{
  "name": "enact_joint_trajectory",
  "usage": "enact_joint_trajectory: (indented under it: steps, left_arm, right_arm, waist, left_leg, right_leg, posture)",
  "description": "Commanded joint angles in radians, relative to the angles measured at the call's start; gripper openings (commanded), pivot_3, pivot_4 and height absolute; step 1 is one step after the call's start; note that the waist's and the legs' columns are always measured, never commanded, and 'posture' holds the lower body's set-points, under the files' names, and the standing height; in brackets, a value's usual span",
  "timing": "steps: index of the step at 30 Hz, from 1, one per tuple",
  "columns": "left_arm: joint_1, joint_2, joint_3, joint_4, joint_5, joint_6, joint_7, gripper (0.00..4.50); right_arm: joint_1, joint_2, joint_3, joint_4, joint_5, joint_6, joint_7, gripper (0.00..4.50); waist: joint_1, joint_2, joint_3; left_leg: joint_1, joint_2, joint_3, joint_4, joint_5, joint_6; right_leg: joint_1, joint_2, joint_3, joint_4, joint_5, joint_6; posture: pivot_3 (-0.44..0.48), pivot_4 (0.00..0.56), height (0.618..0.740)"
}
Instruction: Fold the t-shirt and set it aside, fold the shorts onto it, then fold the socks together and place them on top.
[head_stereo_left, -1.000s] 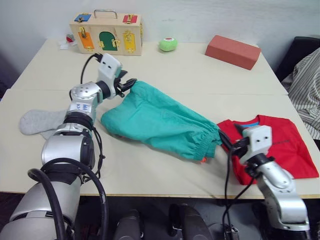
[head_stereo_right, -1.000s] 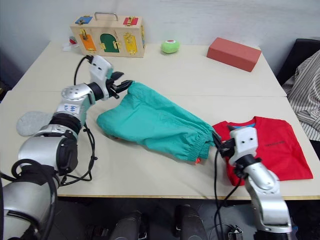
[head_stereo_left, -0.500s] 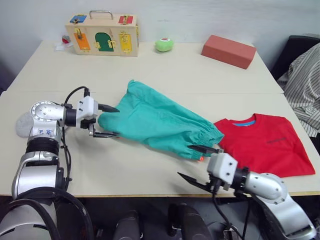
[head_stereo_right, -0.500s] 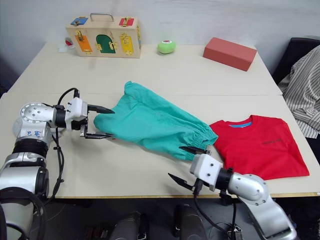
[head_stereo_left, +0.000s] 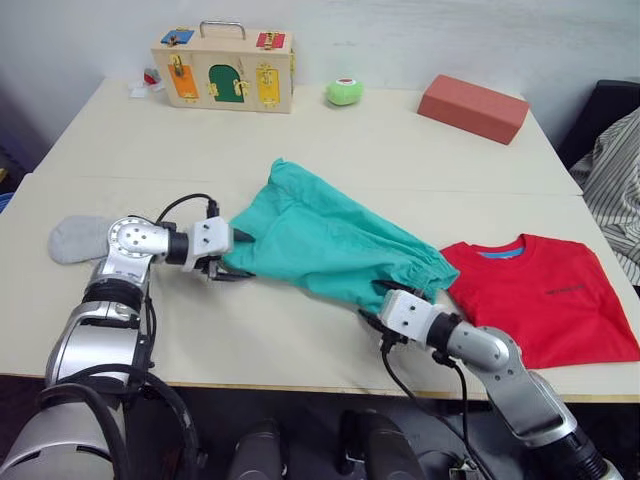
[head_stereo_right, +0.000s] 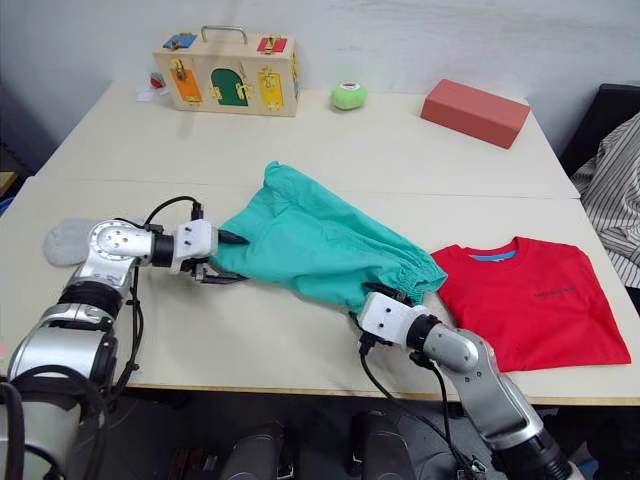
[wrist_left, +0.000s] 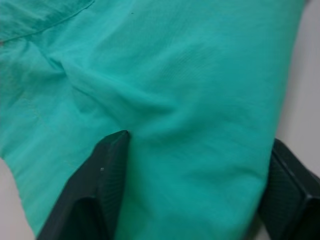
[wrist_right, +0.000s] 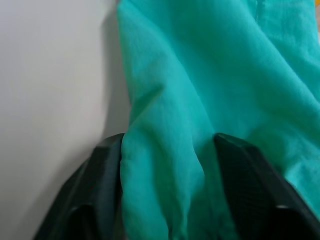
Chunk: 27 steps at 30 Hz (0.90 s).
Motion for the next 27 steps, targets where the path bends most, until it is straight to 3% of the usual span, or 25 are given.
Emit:
enact_joint_trajectory:
  steps: [1, 5, 8, 14, 17, 20, 27]
  left_arm:
    - [-0.011, 0.012, -0.020, 0.037, 0.038, 0.006, 0.025, 2.33]
    - [0.010, 0.025, 0.005, 0.036, -0.003, 0.020, -0.043, 1.01]
    - [0.068, 0.047, 0.041, -0.014, -0.068, 0.029, -0.134, 0.05]
    - [0.382, 0.167, 0.125, -0.425, -0.231, 0.153, -0.204, 0.02]
    - [0.657, 0.225, 0.229, -0.776, -0.317, 0.299, -0.113, 0.02]
    - [0.909, 0.224, 0.344, -1.079, -0.369, 0.427, 0.012, 0.02]
    - [1.201, 0.163, 0.471, -1.360, -0.398, 0.548, 0.190, 0.02]
  right_arm:
    - [-0.009, -0.010, -0.028, 0.004, 0.006, -0.014, 0.013, 1.53]
    - [-0.020, -0.027, -0.030, 0.035, 0.017, -0.047, 0.048, 0.06]
    - [-0.043, -0.039, -0.029, 0.076, 0.024, -0.095, 0.075, 0.00]
    - [-0.113, -0.054, -0.034, 0.196, 0.056, -0.224, 0.143, 0.00]
    - [-0.158, -0.053, -0.020, 0.275, 0.097, -0.335, 0.208, 0.00]
    - [-0.178, -0.054, -0.011, 0.335, 0.138, -0.408, 0.271, 0.00]
    - [-0.143, -0.096, -0.035, 0.401, 0.197, -0.497, 0.366, 0.00]
  waist:
    - [-0.003, 0.000, 0.000]
    - [-0.007, 0.000, 0.000]
    - [-0.013, 0.000, 0.000]
    - [-0.046, 0.001, 0.000]
    - [-0.058, 0.002, 0.001]
    - [-0.056, 0.003, 0.001]
    - [-0.027, 0.005, 0.002]
  left_leg:
    - [0.000, 0.000, 0.000, 0.000, 0.000, 0.000]
    - [0.000, 0.001, 0.000, 0.000, 0.001, -0.001]
    - [0.001, 0.001, 0.001, 0.000, 0.001, -0.001]
    - [0.003, 0.004, 0.003, -0.003, 0.002, -0.007]
    - [0.004, 0.005, 0.005, -0.004, 0.002, -0.008]
    - [0.005, 0.006, 0.005, -0.005, 0.001, -0.008]
    - [0.005, 0.005, 0.003, -0.005, -0.003, -0.003]
  right_leg:
    - [0.000, 0.000, 0.000, 0.000, 0.000, 0.000]
    - [0.000, 0.001, 0.000, 0.000, 0.000, 0.000]
    - [0.000, 0.002, 0.000, 0.000, 0.000, 0.000]
    - [-0.001, 0.003, 0.003, 0.000, -0.001, -0.002]
    - [-0.001, 0.003, 0.005, 0.000, -0.001, -0.002]
    - [-0.001, 0.003, 0.006, -0.001, -0.001, -0.002]
    - [0.000, 0.002, 0.006, -0.001, -0.001, -0.002]
  posture:
    - [0.000, 0.150, 0.740]
    - [0.000, 0.150, 0.740]
    - [0.000, 0.150, 0.740]
    - [0.000, 0.150, 0.740]
    - [0.000, 0.150, 0.740]
    - [0.000, 0.150, 0.740]
    - [0.000, 0.150, 0.740]
